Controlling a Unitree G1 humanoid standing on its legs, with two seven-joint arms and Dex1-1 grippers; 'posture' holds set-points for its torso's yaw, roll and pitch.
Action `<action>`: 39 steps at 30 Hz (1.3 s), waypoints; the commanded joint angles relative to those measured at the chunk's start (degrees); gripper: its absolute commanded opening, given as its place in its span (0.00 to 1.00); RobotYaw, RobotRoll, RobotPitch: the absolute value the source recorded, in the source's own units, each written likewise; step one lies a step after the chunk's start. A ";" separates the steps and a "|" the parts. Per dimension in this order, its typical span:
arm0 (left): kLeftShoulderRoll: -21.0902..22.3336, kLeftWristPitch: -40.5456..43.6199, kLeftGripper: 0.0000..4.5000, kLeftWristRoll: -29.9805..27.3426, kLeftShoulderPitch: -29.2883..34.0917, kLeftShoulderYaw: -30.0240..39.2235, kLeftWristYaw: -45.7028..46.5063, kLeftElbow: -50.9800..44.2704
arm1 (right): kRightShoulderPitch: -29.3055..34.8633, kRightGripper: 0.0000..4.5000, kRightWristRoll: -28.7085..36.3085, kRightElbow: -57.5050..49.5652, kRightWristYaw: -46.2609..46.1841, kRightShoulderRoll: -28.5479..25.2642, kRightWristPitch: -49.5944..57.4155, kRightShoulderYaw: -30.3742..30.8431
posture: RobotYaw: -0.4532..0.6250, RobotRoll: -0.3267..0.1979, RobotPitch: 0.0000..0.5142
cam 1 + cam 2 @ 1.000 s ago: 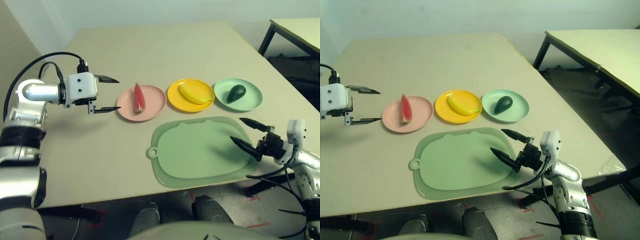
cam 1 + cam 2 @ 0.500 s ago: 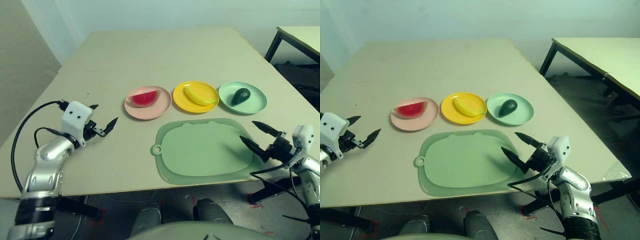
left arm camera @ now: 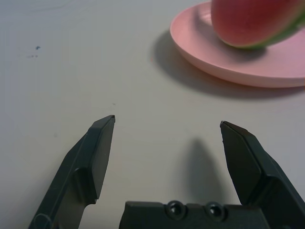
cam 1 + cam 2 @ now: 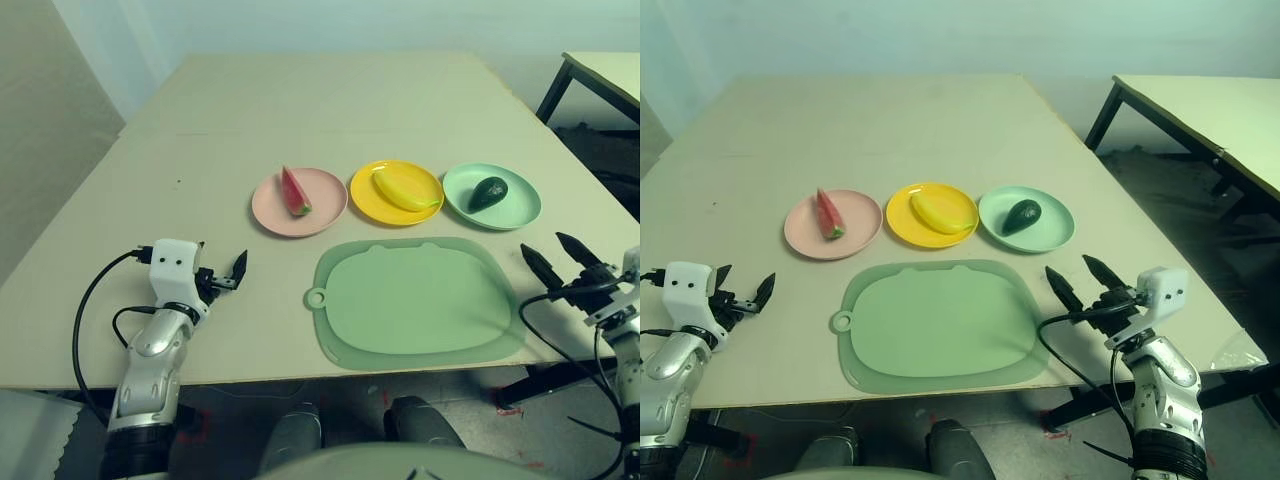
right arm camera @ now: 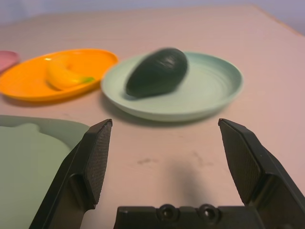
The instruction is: Place the fruits into color-matched plates.
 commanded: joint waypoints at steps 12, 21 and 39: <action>-0.83 2.55 1.00 3.65 0.62 -4.67 1.67 -3.31 | -5.75 1.00 -2.49 12.05 3.34 -2.01 -5.38 -0.45 | 0.36 0.62 0.15; -0.76 3.21 1.00 3.17 0.18 -4.58 1.49 -3.84 | -7.76 1.00 -3.32 15.75 4.23 -3.30 -7.34 -0.39 | 0.34 0.62 0.15; -0.53 3.68 1.00 3.60 0.33 -6.71 0.47 -4.88 | -9.30 1.00 -4.19 20.68 9.41 -6.31 -10.09 -0.94 | 0.32 0.62 0.18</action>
